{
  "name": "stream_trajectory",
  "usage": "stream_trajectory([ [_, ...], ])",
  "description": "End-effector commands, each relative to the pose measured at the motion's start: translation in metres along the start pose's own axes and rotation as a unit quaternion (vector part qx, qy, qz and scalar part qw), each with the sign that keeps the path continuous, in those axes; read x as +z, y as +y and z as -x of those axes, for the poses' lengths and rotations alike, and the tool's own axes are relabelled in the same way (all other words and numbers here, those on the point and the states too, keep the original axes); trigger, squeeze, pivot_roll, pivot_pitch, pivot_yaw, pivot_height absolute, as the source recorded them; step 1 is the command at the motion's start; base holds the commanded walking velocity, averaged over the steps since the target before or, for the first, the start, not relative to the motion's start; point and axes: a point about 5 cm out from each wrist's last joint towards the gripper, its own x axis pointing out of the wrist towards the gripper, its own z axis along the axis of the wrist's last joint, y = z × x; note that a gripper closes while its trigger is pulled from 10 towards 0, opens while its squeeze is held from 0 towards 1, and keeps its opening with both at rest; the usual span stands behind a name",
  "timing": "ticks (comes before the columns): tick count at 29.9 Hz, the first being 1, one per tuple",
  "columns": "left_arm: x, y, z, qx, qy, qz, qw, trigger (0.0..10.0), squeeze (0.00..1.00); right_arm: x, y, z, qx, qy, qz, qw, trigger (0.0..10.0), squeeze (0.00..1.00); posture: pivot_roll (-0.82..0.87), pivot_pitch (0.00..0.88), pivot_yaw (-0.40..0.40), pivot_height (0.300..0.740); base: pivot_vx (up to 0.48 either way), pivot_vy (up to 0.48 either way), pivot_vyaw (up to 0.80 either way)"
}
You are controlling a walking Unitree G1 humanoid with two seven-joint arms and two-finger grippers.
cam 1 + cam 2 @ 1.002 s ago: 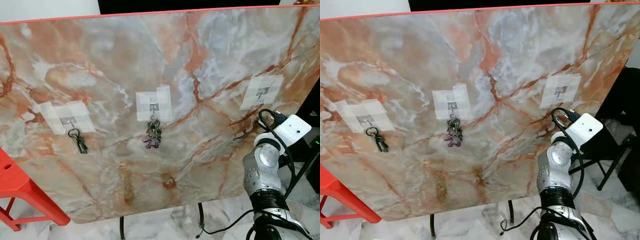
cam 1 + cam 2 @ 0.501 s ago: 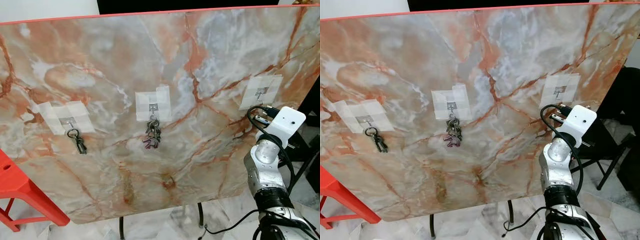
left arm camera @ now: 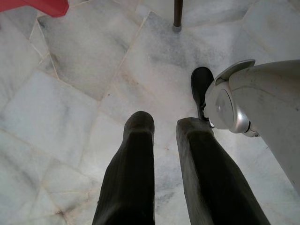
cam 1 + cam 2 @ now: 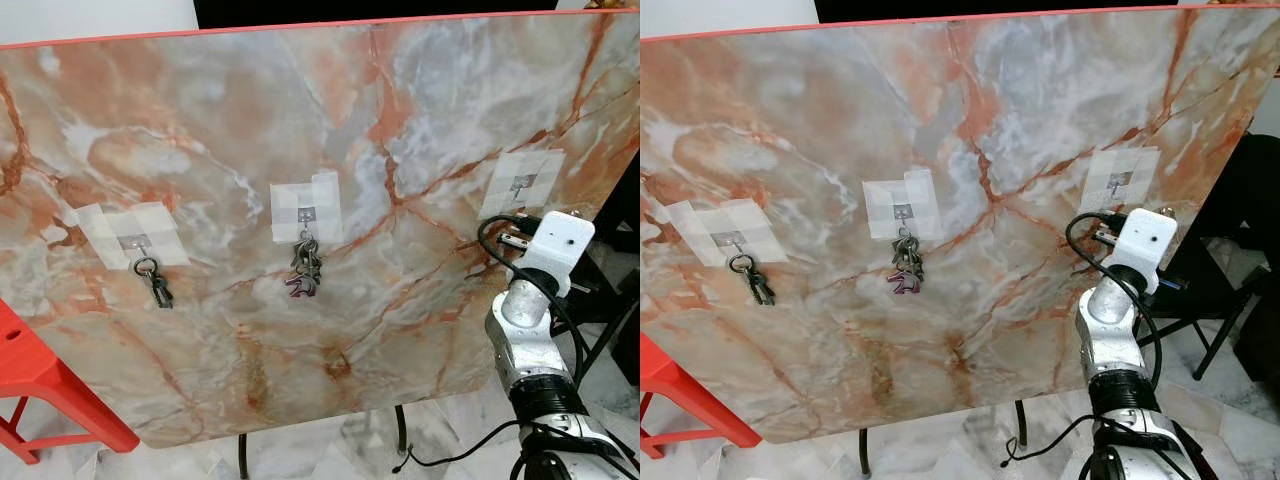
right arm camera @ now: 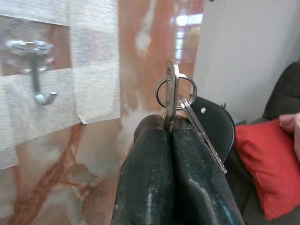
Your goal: Hang keys on a hook
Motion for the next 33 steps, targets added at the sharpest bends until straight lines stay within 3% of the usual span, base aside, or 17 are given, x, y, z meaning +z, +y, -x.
stream_trajectory([
  [1,-0.001,-0.001,0.0,-0.002,0.001,0.006,1.0,10.0,0.0,0.002,0.003,-0.001,0.002,-0.002,0.009,1.0,10.0,0.0,0.07,0.0,-0.018,0.73,0.0,0.0,0.0],
  [16,-0.001,-0.001,0.0,-0.004,0.001,0.007,1.0,10.0,0.0,-0.002,0.011,0.001,0.031,-0.003,0.066,0.997,10.0,0.0,0.07,0.0,-0.02,0.73,0.0,0.0,0.0],
  [33,-0.001,-0.001,0.0,-0.002,0.001,0.009,1.0,10.0,0.0,0.006,0.02,-0.005,0.058,-0.02,0.096,0.994,10.0,0.0,0.08,0.0,-0.022,0.73,0.0,0.0,0.0],
])
